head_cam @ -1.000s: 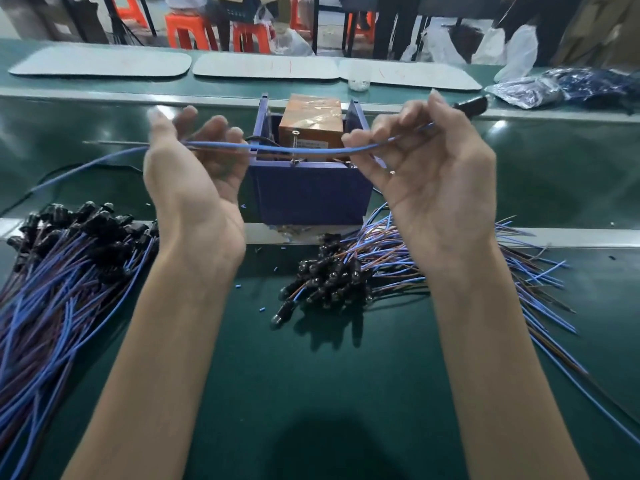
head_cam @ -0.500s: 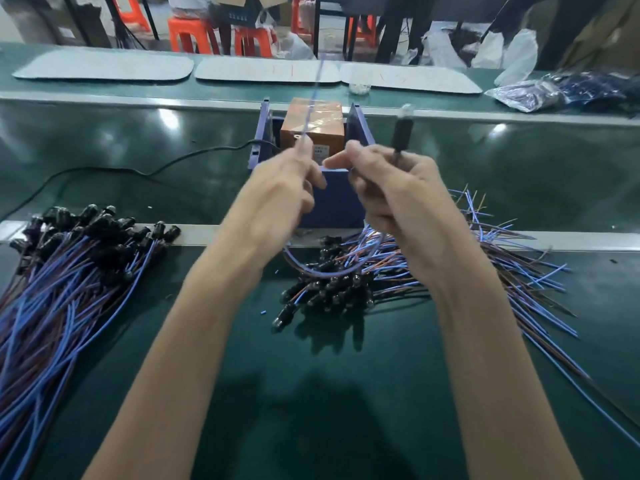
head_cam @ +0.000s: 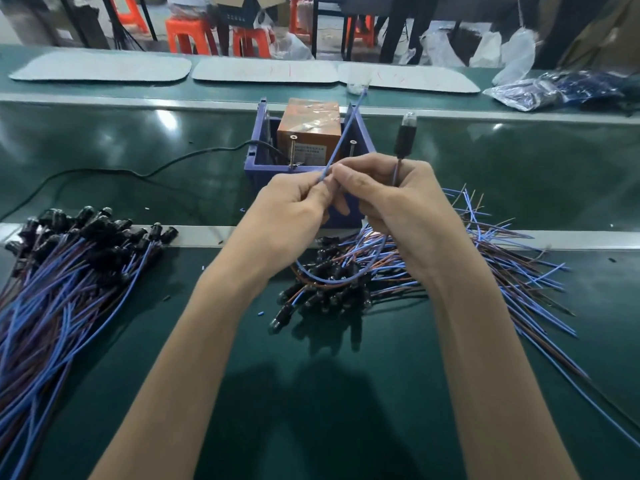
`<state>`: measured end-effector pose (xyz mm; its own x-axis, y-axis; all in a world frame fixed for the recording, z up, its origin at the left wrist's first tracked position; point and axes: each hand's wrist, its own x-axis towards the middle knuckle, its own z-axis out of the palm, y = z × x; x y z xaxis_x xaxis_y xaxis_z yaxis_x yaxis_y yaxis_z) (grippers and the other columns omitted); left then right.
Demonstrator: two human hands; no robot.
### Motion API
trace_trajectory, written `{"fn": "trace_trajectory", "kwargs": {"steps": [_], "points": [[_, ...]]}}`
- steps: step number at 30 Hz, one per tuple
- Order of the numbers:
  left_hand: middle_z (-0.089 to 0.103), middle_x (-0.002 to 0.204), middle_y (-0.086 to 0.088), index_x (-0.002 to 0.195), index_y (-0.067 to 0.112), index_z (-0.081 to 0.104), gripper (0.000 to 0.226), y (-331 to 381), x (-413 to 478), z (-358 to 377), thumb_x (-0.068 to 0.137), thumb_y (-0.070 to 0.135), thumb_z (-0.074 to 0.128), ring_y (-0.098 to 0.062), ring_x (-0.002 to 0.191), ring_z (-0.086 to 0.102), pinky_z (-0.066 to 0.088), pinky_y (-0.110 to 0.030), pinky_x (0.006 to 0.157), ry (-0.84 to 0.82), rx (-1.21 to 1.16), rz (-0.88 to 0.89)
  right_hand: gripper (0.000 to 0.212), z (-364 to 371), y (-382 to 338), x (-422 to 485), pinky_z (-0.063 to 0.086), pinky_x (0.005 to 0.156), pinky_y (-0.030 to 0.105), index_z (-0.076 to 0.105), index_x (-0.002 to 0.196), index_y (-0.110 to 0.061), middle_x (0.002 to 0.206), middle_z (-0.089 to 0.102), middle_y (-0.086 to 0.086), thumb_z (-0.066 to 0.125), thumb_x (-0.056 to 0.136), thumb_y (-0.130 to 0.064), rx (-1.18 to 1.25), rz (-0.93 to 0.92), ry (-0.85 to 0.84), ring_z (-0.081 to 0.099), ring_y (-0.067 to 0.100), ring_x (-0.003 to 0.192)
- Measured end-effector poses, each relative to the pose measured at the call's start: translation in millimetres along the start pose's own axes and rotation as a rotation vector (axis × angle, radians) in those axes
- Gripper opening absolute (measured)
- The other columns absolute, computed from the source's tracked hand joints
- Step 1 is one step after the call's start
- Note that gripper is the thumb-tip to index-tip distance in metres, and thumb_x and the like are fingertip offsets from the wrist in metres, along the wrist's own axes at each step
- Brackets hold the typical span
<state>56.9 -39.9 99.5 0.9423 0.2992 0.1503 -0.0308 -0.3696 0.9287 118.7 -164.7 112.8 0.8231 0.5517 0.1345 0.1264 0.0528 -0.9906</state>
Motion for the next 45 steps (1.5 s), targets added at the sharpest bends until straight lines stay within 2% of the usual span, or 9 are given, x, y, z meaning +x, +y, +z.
{"fn": "trace_trajectory", "kwargs": {"steps": [9,14,19,24,27,29,33,39,45], "points": [[0.044,0.046,0.016,0.067,0.024,0.066,0.046,3,-1,4,0.103,0.033,0.039,0.000,0.043,0.038,0.035,-0.026,0.061,0.087,-0.031,-0.070,0.012,1,4,2,0.030,0.041,0.006,0.071,0.094,-0.007,0.066,0.059,0.002,0.067,0.088,-0.016,0.044,0.074,0.057,0.044,-0.001,0.041],[0.037,0.056,0.009,0.074,0.019,0.068,0.044,9,1,3,0.104,0.029,0.038,-0.004,0.046,0.029,0.027,-0.020,0.049,0.238,-0.292,-0.011,0.011,-3,4,3,0.030,0.042,0.006,0.074,0.095,-0.012,0.075,0.068,0.002,0.069,0.087,-0.018,0.043,0.090,0.058,0.044,-0.001,0.045],[0.044,0.060,0.007,0.066,0.016,0.054,0.045,15,0,7,0.105,0.029,0.034,-0.002,0.053,0.041,0.035,-0.016,0.054,0.359,-0.537,-0.003,0.015,1,5,0,0.036,0.044,0.004,0.074,0.099,-0.004,0.079,0.073,0.005,0.067,0.088,-0.011,-0.032,0.090,-0.084,0.054,0.001,0.050],[0.062,0.082,0.004,0.063,0.015,0.047,0.047,25,-3,13,0.104,0.031,0.032,-0.002,0.074,0.062,0.047,-0.022,0.055,0.311,-0.765,0.020,0.014,7,9,1,0.050,0.054,0.012,0.072,0.097,0.002,0.073,0.072,0.004,0.068,0.083,0.000,0.044,0.088,-0.132,0.064,0.008,0.061],[0.068,0.082,0.005,0.066,0.016,0.047,0.046,27,-2,10,0.104,0.033,0.029,-0.009,0.086,0.064,0.044,-0.025,0.054,0.234,-0.881,-0.004,0.007,3,10,3,0.054,0.064,0.018,0.073,0.085,-0.005,0.072,0.072,0.004,0.072,0.079,-0.001,0.031,0.077,-0.101,0.064,0.011,0.066],[0.070,0.075,0.005,0.068,0.016,0.047,0.045,28,-1,8,0.105,0.032,0.027,-0.010,0.083,0.067,0.047,-0.026,0.059,0.174,-0.992,-0.020,0.006,1,9,2,0.054,0.066,0.018,0.072,0.084,-0.005,0.072,0.072,0.004,0.073,0.079,-0.002,-0.005,0.063,-0.109,0.065,0.011,0.067],[0.071,0.069,0.002,0.071,0.014,0.049,0.044,30,-3,8,0.105,0.031,0.027,-0.013,0.081,0.070,0.052,-0.022,0.068,0.078,-1.167,-0.035,0.004,0,7,-1,0.040,0.048,0.004,0.069,0.083,-0.002,0.067,0.070,0.003,0.072,0.081,-0.002,-0.015,0.034,-0.114,0.059,-0.001,0.048],[0.071,0.067,0.005,0.059,0.016,0.065,0.057,29,-1,5,0.104,0.031,0.034,-0.011,0.070,0.070,0.048,-0.023,0.077,0.086,-1.320,-0.089,0.008,-4,10,2,0.054,0.064,0.021,0.065,0.078,-0.005,0.071,0.071,0.006,0.071,0.080,0.000,0.034,0.067,-0.165,0.068,0.013,0.064],[0.072,0.074,0.014,0.093,0.023,0.060,0.037,23,2,7,0.105,0.034,0.026,0.000,0.075,0.067,0.044,-0.018,0.079,0.111,-1.190,-0.103,0.015,-2,8,2,0.049,0.056,0.012,0.062,0.073,-0.009,0.057,0.063,-0.005,0.068,0.084,0.000,-0.053,0.088,-0.211,0.058,0.004,0.052]]}}
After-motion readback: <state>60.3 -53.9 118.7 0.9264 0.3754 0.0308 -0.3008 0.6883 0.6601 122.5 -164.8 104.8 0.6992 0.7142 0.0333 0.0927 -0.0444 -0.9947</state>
